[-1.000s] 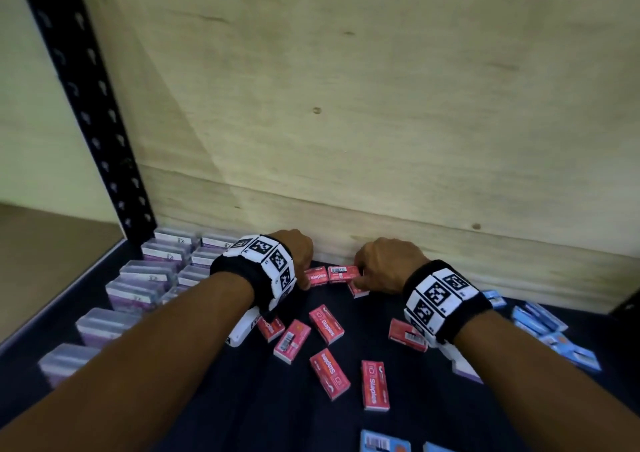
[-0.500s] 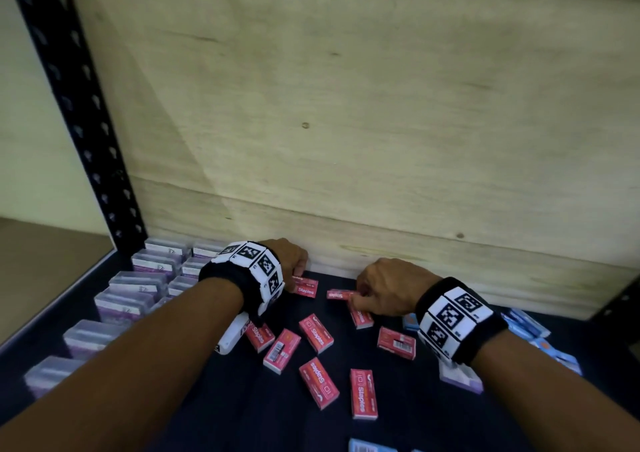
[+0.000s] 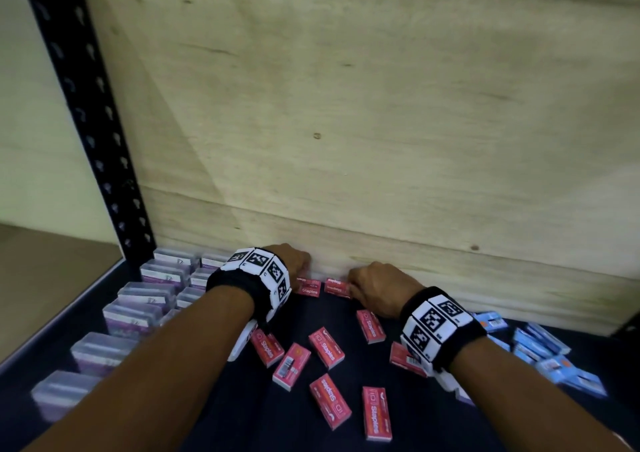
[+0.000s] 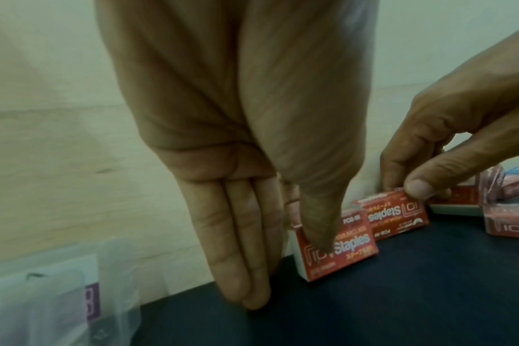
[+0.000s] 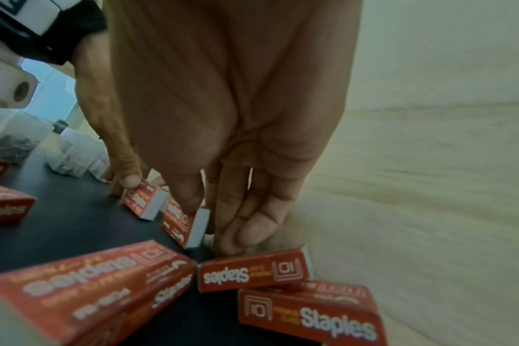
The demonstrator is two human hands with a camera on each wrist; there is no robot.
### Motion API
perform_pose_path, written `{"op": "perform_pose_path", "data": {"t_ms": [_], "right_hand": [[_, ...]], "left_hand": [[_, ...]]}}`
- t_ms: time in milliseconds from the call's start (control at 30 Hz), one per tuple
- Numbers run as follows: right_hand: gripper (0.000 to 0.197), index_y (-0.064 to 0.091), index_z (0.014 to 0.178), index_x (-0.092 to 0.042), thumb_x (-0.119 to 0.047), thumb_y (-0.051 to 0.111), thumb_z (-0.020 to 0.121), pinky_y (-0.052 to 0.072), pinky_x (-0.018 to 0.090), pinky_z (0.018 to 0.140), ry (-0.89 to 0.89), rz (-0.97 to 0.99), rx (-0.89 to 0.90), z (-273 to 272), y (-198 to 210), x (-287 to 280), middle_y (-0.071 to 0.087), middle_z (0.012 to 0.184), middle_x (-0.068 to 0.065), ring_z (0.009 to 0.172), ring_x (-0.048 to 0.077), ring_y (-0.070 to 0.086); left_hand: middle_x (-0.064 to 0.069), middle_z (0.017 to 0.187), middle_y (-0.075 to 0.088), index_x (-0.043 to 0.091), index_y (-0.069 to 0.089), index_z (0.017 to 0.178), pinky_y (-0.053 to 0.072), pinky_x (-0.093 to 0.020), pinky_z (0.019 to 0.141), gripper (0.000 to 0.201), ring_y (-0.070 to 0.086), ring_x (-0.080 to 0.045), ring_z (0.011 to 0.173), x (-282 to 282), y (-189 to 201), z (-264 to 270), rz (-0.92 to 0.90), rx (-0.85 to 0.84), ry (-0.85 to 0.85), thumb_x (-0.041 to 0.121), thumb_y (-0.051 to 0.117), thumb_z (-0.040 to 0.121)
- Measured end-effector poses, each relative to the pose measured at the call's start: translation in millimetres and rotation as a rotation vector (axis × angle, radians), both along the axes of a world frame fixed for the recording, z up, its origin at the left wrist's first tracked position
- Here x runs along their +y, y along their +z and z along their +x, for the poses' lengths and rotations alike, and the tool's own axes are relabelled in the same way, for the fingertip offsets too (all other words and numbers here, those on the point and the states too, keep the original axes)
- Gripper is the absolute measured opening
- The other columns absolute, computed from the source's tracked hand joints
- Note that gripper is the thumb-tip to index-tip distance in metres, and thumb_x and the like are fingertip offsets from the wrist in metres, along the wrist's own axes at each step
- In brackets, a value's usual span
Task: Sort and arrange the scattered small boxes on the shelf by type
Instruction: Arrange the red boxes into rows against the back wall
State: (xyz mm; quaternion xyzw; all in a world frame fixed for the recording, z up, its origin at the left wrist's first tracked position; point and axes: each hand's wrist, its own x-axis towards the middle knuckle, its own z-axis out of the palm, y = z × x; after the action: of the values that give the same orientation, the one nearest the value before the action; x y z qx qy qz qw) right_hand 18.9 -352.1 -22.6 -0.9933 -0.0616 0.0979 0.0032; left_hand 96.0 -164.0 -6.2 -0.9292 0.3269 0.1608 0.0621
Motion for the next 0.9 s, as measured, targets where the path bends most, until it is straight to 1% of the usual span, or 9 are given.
{"op": "perform_pose_path", "data": {"t_ms": [167,233,367,433,500,600,733,833,900], "right_hand": [[0.023,0.057,0.11,-0.014,-0.032,0.054,0.095,0.04,0.028,0.068,-0.039,0.134,-0.057,-5.2,2.9,-0.2,0.064,0.103,0.009,0.083,0.023,0.056],[0.023,0.056,0.11,-0.016,-0.031,0.058,0.093,0.041,0.028,0.068,-0.021,0.165,-0.079,-9.6,7.1,0.2,0.063,0.102,0.005,0.085,0.021,0.057],[0.021,0.057,0.11,-0.013,-0.03,0.054,0.097,0.05,0.038,0.073,0.074,0.057,-0.155,-17.6,10.4,2.6,0.054,0.113,0.007,0.089,0.031,0.061],[0.022,0.058,0.111,-0.01,-0.028,0.052,0.1,0.053,0.044,0.073,0.094,-0.003,-0.157,-17.0,9.5,2.8,0.049,0.116,0.008,0.085,0.033,0.061],[0.021,0.059,0.115,-0.011,-0.022,0.052,0.099,0.053,0.045,0.077,0.118,0.009,-0.146,-12.8,7.9,3.5,0.049,0.119,0.009,0.09,0.034,0.061],[0.03,0.056,0.126,-0.012,-0.015,0.053,0.096,0.049,0.039,0.085,0.14,0.073,-0.154,-3.2,4.5,9.8,0.058,0.121,0.011,0.104,0.033,0.059],[0.025,0.061,0.117,-0.014,-0.023,0.059,0.093,0.048,0.035,0.079,0.068,0.087,-0.157,5.1,-1.9,19.8,0.066,0.109,0.011,0.101,0.031,0.061],[0.025,0.063,0.112,-0.013,-0.031,0.06,0.095,0.046,0.033,0.076,0.016,0.067,-0.053,8.8,-5.9,27.0,0.066,0.109,0.012,0.099,0.032,0.062],[0.026,0.064,0.113,-0.011,-0.029,0.061,0.094,0.045,0.031,0.076,-0.011,0.039,-0.006,11.9,-7.6,30.0,0.065,0.112,0.014,0.101,0.032,0.062]], "left_hand": [[-0.015,0.119,0.06,0.011,0.046,0.13,0.048,-0.032,0.076,0.05,0.063,-0.032,0.102,-0.2,-6.5,-2.5,0.0,-0.04,0.023,0.024,0.067,0.088],[-0.015,0.12,0.059,0.01,0.046,0.129,0.046,-0.032,0.075,0.051,0.062,-0.032,0.103,-1.4,-7.5,-2.9,0.011,-0.039,0.027,0.024,0.07,0.086],[-0.015,0.118,0.061,0.013,0.046,0.131,0.045,-0.03,0.071,0.05,0.063,-0.031,0.102,-2.5,-7.5,-2.3,-0.003,-0.057,0.018,0.022,0.068,0.087],[-0.015,0.116,0.061,0.015,0.046,0.132,0.047,-0.031,0.071,0.05,0.064,-0.032,0.1,-1.9,-9.2,-2.5,-0.004,-0.06,0.009,0.023,0.067,0.087],[-0.015,0.116,0.061,0.017,0.046,0.133,0.049,-0.032,0.073,0.047,0.063,-0.033,0.1,-1.3,-9.7,-4.2,-0.021,-0.062,0.004,0.025,0.063,0.089],[-0.015,0.117,0.061,0.019,0.047,0.132,0.048,-0.031,0.076,0.045,0.062,-0.033,0.102,3.6,-10.3,-5.1,-0.053,-0.064,0.009,0.03,0.061,0.091],[-0.012,0.118,0.062,0.019,0.05,0.129,0.048,-0.031,0.078,0.042,0.062,-0.032,0.103,15.7,-11.8,-0.1,-0.097,-0.025,0.047,0.033,0.061,0.091],[-0.009,0.119,0.063,0.021,0.048,0.129,0.051,-0.032,0.083,0.042,0.062,-0.029,0.103,24.5,-13.9,5.1,-0.117,0.033,0.074,0.035,0.062,0.091],[-0.008,0.119,0.063,0.022,0.048,0.129,0.052,-0.034,0.085,0.042,0.062,-0.028,0.103,27.3,-13.9,6.2,-0.124,0.05,0.079,0.035,0.062,0.092]]}}
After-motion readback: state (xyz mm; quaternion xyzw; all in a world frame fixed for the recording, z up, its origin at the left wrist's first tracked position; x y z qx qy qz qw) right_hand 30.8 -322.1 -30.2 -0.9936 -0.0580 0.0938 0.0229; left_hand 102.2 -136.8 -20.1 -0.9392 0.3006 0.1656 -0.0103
